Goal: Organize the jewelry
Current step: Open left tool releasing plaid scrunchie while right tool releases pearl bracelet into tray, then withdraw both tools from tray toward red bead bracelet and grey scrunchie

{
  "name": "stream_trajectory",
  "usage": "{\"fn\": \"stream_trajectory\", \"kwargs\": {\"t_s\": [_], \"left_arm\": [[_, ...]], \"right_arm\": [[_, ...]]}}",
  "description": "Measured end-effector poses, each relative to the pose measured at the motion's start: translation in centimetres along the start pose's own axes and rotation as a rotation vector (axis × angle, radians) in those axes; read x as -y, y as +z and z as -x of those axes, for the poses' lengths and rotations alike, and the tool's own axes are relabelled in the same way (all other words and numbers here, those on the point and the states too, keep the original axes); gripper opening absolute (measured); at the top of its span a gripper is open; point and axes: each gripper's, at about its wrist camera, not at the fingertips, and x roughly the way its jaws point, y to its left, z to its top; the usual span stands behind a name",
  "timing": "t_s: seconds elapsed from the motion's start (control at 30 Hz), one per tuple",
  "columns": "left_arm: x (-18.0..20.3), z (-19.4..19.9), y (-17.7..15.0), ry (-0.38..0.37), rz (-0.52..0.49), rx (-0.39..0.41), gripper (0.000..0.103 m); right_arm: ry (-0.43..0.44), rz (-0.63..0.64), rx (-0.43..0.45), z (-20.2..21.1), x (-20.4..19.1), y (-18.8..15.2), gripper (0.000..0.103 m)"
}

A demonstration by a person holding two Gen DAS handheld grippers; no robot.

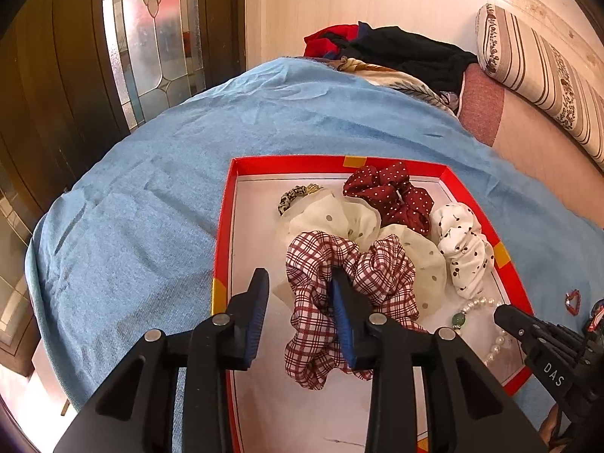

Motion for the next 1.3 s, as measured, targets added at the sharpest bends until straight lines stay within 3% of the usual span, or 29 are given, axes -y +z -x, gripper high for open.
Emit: {"fn": "stream_trajectory", "kwargs": {"t_s": [0.33, 0.5, 1.03, 1.3], "left_arm": [[0.3, 1.0, 0.1, 0.019, -0.005, 0.045, 0.042], [0.5, 1.7, 0.2, 0.035, -0.008, 0.082, 0.051], [2.2, 4.7, 0.4, 0.053, -0.047, 0.225, 0.063], [4.3, 5.3, 0.4, 0.028, -0.069, 0.244, 0.066]], "right_arm": [[0.0, 0.021, 0.017, 1.0, -0.5, 0.1, 0.012], [0.007, 0.026, 0.027, 1.8, -0.9, 0.1, 0.012], [0.025, 0.022, 0.054, 4.7, -0.9, 0.0, 0.012], [0.015, 0.007, 0.072, 6.8, 0.8, -0.3, 0.017]]}}
